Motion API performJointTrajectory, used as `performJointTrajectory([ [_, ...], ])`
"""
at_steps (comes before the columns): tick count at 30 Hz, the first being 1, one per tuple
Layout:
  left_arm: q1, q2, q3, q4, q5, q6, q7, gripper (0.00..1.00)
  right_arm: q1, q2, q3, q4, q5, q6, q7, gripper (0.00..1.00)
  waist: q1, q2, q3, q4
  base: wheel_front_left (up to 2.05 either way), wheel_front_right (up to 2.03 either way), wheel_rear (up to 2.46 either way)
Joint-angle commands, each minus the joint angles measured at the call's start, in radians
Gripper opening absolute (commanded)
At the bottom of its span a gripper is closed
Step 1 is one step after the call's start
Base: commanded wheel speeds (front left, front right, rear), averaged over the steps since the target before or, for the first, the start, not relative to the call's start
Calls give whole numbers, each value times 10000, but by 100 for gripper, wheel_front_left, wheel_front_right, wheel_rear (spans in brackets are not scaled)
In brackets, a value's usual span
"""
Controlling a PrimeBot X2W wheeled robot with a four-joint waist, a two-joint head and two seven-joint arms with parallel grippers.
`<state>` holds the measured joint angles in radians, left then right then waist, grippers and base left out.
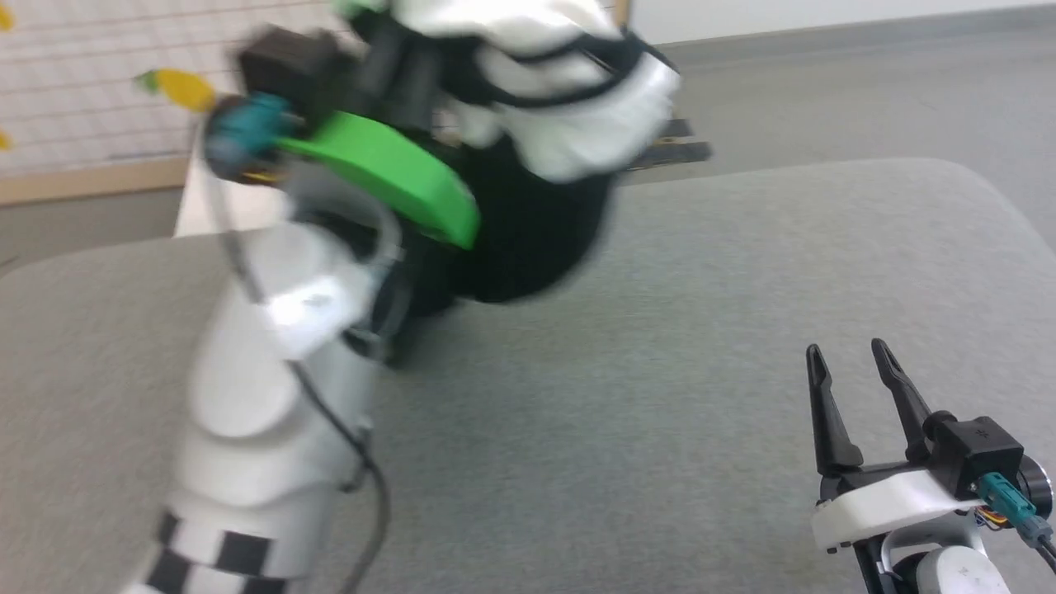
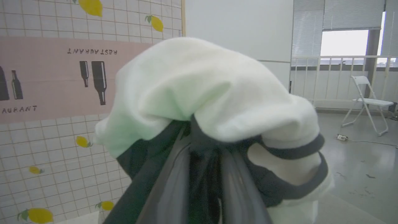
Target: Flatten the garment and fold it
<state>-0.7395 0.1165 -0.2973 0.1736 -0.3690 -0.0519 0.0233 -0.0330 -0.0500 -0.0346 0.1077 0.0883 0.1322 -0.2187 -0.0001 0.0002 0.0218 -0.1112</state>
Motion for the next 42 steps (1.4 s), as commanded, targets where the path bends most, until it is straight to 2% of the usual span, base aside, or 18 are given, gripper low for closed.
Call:
performJointTrajectory([
  [1,132,-121,-121,195,-175,-50,-100,0,137,-3,21,-72,16,-15,45,100,1,-2,-45,-520,0,0,0],
  [6,1190,-474,-1182,1491,-612,-148,734,0,133,-3,72,-174,42,-15,79,100,1,-2,113,-717,0,0,0],
  [11,2323,-443,-2540,2888,-619,-448,2505,0,142,-3,168,-159,87,-15,100,100,1,-2,212,-766,0,0,0],
  [15,3188,-487,-3335,3533,-1220,-656,3979,0,147,-3,135,-174,111,-15,95,100,1,-2,289,-636,0,0,0],
  [16,3321,-491,-3468,3605,-1319,-674,4259,42,147,-3,140,-172,105,-15,99,100,1,-2,293,-589,0,0,0],
  [17,3478,-488,-3588,3647,-1449,-691,4569,100,140,-3,152,-171,97,-15,105,100,1,-2,309,-539,0,0,0],
  [20,3768,-358,-3607,3450,-1695,-705,4822,100,102,-3,163,-166,93,-15,102,100,1,-2,318,-405,0,0,0],
  [22,3932,-230,-3388,3060,-1748,-570,4413,100,104,-3,149,-176,108,-15,96,100,1,-2,312,-289,0,0,0],
  [24,4126,-96,-3071,2558,-1787,-385,3764,100,124,-3,161,-183,110,-15,95,100,1,-2,298,-180,0,0,0],
  [31,4866,513,-1640,916,-1421,604,496,100,114,-3,161,-161,111,-15,71,100,1,-2,298,100,0,0,0],
  [35,5308,800,-1049,511,-1194,1220,-588,100,104,-3,166,-190,95,-15,75,100,1,-2,336,190,0,0,0],
  [38,5635,900,-883,436,-1195,1507,-677,100,113,-3,203,-200,67,-15,92,100,1,-2,328,223,0,0,0],
  [42,5812,903,-1071,454,-1234,1573,-250,100,97,-3,256,-226,25,-15,140,100,1,-2,350,232,0,0,0],
])
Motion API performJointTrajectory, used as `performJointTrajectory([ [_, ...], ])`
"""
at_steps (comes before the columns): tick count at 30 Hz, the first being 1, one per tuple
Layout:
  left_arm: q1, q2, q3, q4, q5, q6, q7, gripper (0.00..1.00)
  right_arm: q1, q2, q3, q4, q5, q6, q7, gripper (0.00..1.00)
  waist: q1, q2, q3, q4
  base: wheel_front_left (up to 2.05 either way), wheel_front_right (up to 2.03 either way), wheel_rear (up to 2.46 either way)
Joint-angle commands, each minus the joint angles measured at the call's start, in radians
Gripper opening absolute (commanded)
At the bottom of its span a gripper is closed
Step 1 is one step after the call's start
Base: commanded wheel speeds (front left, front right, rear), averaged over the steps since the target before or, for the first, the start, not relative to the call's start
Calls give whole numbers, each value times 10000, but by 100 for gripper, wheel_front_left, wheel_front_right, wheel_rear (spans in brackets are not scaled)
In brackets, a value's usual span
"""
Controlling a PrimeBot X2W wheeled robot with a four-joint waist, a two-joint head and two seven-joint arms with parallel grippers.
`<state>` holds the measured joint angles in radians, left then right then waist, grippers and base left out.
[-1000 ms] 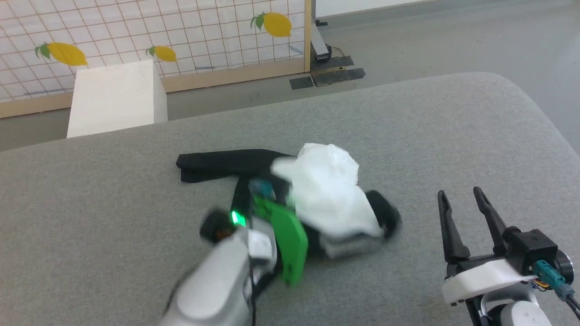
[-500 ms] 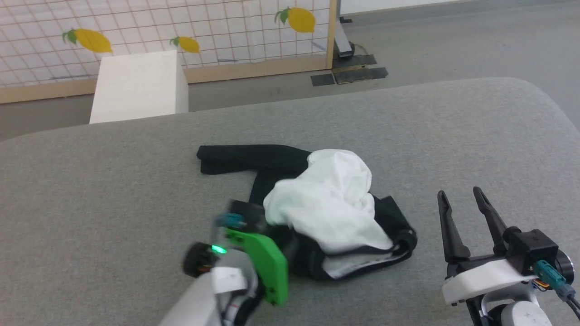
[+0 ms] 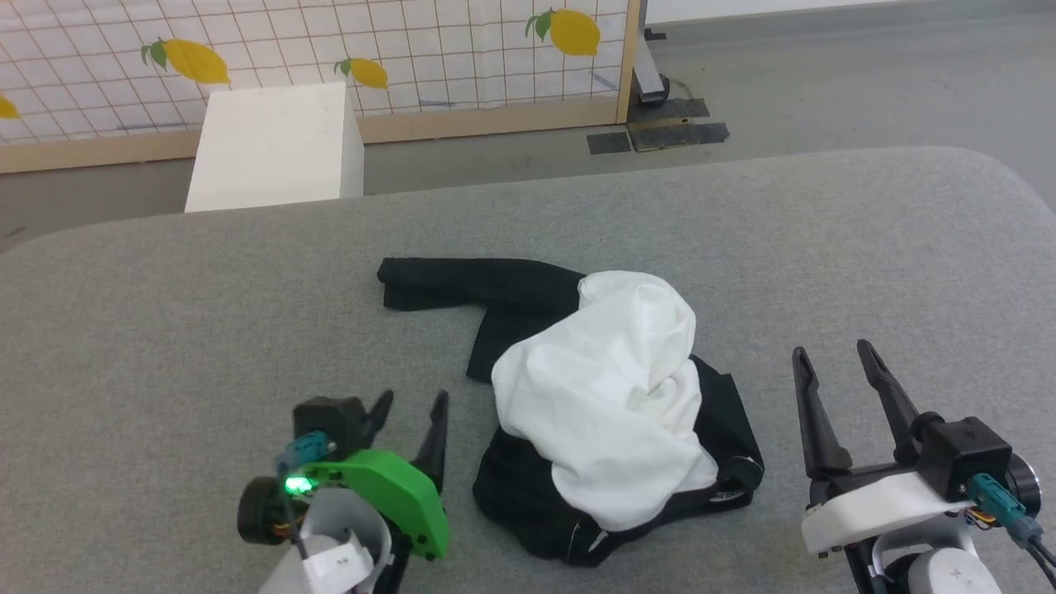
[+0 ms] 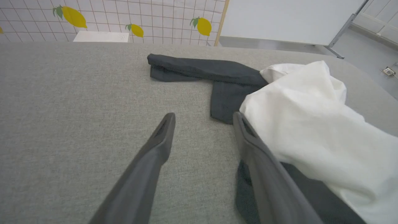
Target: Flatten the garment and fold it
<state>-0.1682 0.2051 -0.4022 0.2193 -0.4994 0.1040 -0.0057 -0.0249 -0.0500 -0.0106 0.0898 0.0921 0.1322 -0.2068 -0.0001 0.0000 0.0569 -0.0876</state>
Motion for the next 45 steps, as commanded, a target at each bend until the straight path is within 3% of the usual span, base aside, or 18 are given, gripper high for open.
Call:
performJointTrajectory([
  [1,103,-26,-96,61,25,14,236,100,13,-3,27,-48,-21,-15,28,100,1,0,-4,-9,0,0,0],
  [5,-54,-203,-589,486,-84,-80,1335,100,-8,-3,120,-53,-49,-15,66,100,1,0,13,-121,0,0,0],
  [14,-605,-364,-1321,1405,-133,189,3847,100,-20,-3,338,33,-8,-15,52,100,1,0,9,-559,0,0,0],
  [16,-556,-375,-1609,1543,-355,-74,4720,100,10,-3,337,48,-14,-15,52,100,1,0,-16,-611,0,0,0],
  [18,-513,-345,-1695,1426,-560,-253,5158,19,49,-3,329,55,-18,-15,56,100,1,0,-48,-637,0,0,0],
  [19,-520,-315,-1630,1305,-549,-231,5004,0,66,-3,317,54,-17,-15,56,100,1,0,-53,-637,0,0,0],
  [23,-394,-365,-825,807,-574,225,3321,0,134,-3,251,53,-11,-15,61,100,1,0,-99,-526,0,0,0],
  [25,-237,-435,123,322,-633,622,1417,0,164,-3,210,9,-7,-15,72,100,1,0,-117,-320,0,0,0],
  [29,61,-137,1060,-162,-498,1099,-172,0,167,-3,168,-49,-38,-15,95,100,1,0,-102,67,0,0,0],
  [33,586,133,1922,-591,-584,1631,-964,0,140,-3,152,-108,-91,-15,174,100,1,0,-52,509,0,0,0],
  [39,1640,465,2619,-583,-620,2447,-1022,0,49,-3,324,-72,-102,-15,435,100,1,0,86,1109,0,0,0],
  [40,1870,408,2616,-501,-690,2620,-777,4,30,-3,373,-45,-106,-15,538,100,1,0,118,1232,0,0,0],
  [41,1966,370,2587,-472,-739,2660,-645,40,21,-3,384,-34,-122,-15,590,100,1,0,143,1309,0,0,0],
  [42,2072,352,2492,-457,-774,2612,-519,97,1,-3,407,6,-132,-15,704,100,1,0,175,1430,0,0,0],
  [45,2072,115,2575,-563,-965,2305,-1135,100,-118,-3,614,157,-166,-15,1159,100,1,0,295,1766,0,0,0],
])
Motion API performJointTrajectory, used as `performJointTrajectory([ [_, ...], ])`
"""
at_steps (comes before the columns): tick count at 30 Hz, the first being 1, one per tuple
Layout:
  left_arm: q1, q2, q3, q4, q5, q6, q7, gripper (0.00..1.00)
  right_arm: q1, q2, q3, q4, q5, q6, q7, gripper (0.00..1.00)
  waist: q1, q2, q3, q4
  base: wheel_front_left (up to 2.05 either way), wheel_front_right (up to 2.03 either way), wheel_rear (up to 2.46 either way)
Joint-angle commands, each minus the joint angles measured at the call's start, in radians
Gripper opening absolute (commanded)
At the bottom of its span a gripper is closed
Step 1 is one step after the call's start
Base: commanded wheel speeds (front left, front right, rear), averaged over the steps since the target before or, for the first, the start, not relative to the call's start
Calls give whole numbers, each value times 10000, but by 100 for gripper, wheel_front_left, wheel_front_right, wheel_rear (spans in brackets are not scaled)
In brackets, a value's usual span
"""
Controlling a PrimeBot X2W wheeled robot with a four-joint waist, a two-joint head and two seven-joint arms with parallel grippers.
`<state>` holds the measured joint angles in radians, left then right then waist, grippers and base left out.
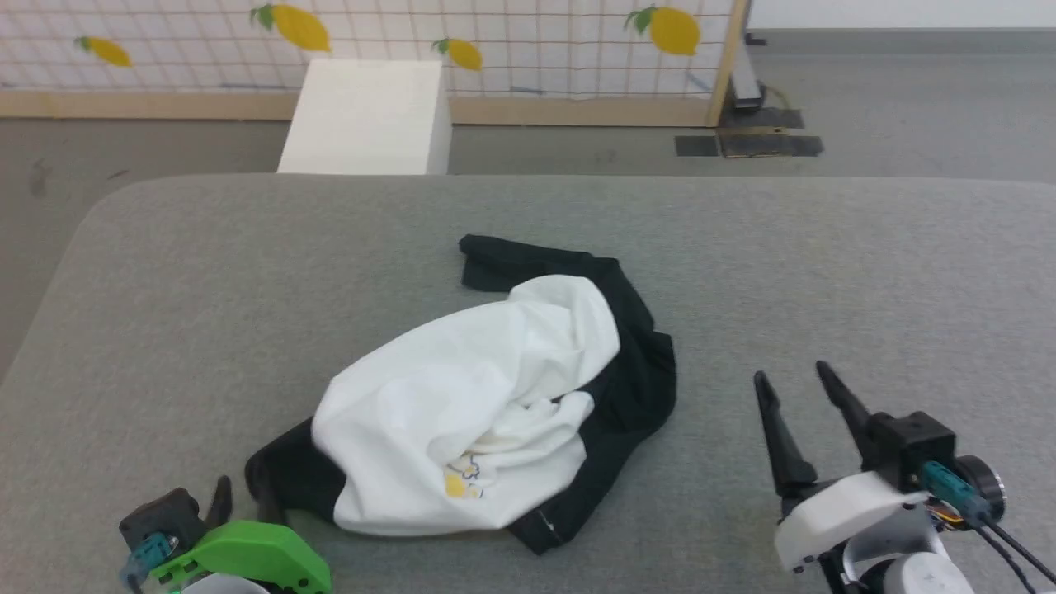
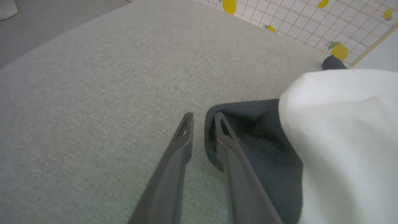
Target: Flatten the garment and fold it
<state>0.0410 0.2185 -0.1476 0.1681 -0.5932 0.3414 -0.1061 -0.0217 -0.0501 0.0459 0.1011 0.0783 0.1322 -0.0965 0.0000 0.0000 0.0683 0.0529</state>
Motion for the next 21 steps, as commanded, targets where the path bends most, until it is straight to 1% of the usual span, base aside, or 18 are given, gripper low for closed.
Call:
performJointTrajectory([
  [1,-66,-96,63,-87,-41,-187,-464,100,-193,-1,128,100,-16,-15,248,100,0,0,233,503,0,0,0],
  [3,-227,-159,136,-137,177,-429,-1191,100,-386,-1,393,280,8,-15,811,100,0,0,369,798,0,0,0],
  [4,-302,-177,175,-175,287,-493,-1326,100,-471,-1,458,340,-4,-15,992,100,0,0,411,884,0,0,0],
  [5,-450,-263,275,-277,481,-647,-1476,100,-650,-1,562,459,-46,-15,1346,100,0,0,494,1073,0,0,0],
  [8,-782,-522,632,-841,1248,-964,-1546,100,-1177,-1,639,766,-177,-15,2033,100,0,0,699,1412,0,0,0],
  [10,-883,-831,885,-1242,1805,-1244,-1550,100,-1580,-1,483,1135,-321,-15,2591,100,0,0,852,1608,0,0,0],
  [13,-969,-1230,1149,-1525,2392,-1724,-1553,100,-2218,-1,134,1878,-560,-15,3730,100,0,0,1098,1847,0,0,0],
  [16,-1070,-1481,1325,-1583,2697,-2060,-1554,100,-2796,-1,-56,2466,-815,-15,4519,100,0,0,1297,2009,0,0,0],
  [21,-1135,-1656,1559,-1474,2861,-2377,-1555,100,-3522,-1,130,3379,-954,-15,5459,100,0,0,1500,2041,0,0,0],
])
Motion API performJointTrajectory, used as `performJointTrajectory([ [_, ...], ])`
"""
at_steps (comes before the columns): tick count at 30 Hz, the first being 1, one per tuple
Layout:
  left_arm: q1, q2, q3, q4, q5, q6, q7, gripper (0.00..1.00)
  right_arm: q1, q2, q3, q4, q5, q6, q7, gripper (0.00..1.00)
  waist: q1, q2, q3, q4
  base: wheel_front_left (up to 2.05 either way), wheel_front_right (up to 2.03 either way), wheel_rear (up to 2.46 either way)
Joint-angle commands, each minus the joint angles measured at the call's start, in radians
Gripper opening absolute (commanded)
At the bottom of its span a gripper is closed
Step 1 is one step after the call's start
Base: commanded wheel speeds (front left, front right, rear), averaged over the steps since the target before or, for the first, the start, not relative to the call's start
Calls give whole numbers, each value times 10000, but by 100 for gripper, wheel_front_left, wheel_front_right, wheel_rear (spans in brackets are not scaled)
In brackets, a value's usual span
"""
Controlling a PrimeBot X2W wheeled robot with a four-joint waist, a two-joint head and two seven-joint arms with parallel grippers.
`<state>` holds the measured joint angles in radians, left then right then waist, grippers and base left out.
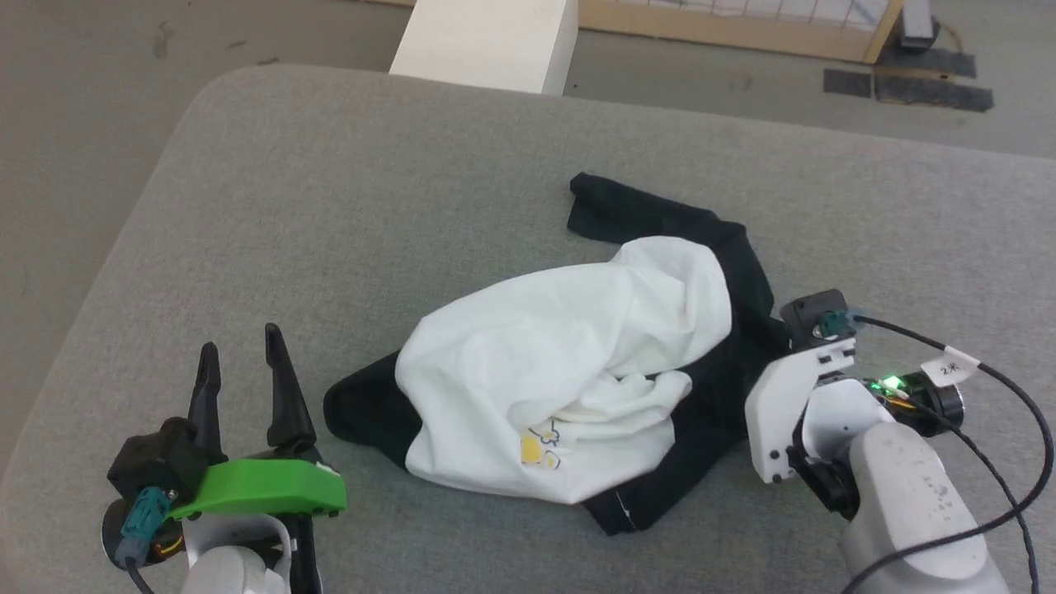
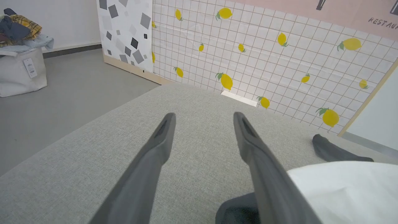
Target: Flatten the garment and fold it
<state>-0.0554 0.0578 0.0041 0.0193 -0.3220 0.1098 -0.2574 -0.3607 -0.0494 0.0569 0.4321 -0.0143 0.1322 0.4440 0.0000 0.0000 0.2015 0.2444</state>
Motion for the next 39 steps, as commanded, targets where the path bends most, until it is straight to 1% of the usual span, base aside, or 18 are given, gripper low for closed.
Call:
performJointTrajectory([
  [1,-178,-58,78,39,152,-90,-42,100,-208,-8,43,221,44,-15,180,76,0,0,168,101,0,0,0],
  [2,-172,-65,107,73,136,-116,-42,100,-277,-8,72,365,97,-15,308,0,0,0,139,56,0,0,0],
  [5,-131,-71,68,170,2,-82,-42,100,-403,-8,-150,491,178,-15,299,0,0,0,-26,-108,0,0,0],
  [9,-12,-73,44,288,34,-90,-42,100,-445,-8,-1077,15,217,-15,-855,0,0,0,-402,-404,0,0,0],
  [12,117,-74,62,346,102,-122,-43,100,-162,-8,-1976,-834,161,-15,-1889,0,0,0,-730,-652,0,0,0],
  [14,213,-74,105,380,146,-141,-43,100,164,-8,-2662,-1516,22,-15,-2355,0,0,0,-904,-843,0,0,0],
  [19,390,-75,167,443,219,-248,-43,100,1287,-8,-4788,-3215,-337,-15,-2754,0,0,0,-1174,-1344,0,0,0],
  [22,438,-75,169,495,226,-317,-43,100,1916,-8,-6079,-3576,-285,-15,-2558,0,0,0,-1259,-1594,0,0,0],
  [23,445,-75,157,514,233,-338,-43,100,2095,-8,-6454,-3561,-269,-15,-2433,0,0,0,-1275,-1658,0,0,0],
  [25,462,-75,83,595,247,-399,-43,100,2554,-8,-7232,-3240,-201,-15,-1849,0,0,0,-1317,-1808,0,0,0],
  [27,458,-75,25,670,257,-441,-43,100,2944,-8,-7580,-2783,-106,-15,-1141,0,0,0,-1326,-1936,0,0,0],
  [29,450,-75,-43,783,261,-504,-43,100,3262,-8,-7523,-2442,55,-15,-541,0,0,0,-1316,-2075,0,0,0],
  [30,436,-75,-81,837,275,-533,-43,100,3341,-8,-7445,-2381,150,-15,-507,36,0,0,-1299,-2131,0,0,0],
  [31,417,-75,-131,896,260,-572,-43,100,3387,-8,-7338,-2368,229,-15,-603,84,0,0,-1280,-2197,0,0,0],
  [32,401,-75,-247,957,257,-608,-43,100,3428,-8,-7177,-2355,339,-15,-826,100,0,0,-1270,-2263,0,0,0],
  [36,265,-75,-941,1443,240,-799,-31,100,3485,-8,-6273,-2544,710,-15,-2332,100,0,0,-1242,-2513,0,0,0],
  [39,-124,-75,-1679,2010,214,-969,578,100,3563,-8,-5402,-2667,803,-15,-3298,100,0,0,-1178,-2637,0,0,0],
])
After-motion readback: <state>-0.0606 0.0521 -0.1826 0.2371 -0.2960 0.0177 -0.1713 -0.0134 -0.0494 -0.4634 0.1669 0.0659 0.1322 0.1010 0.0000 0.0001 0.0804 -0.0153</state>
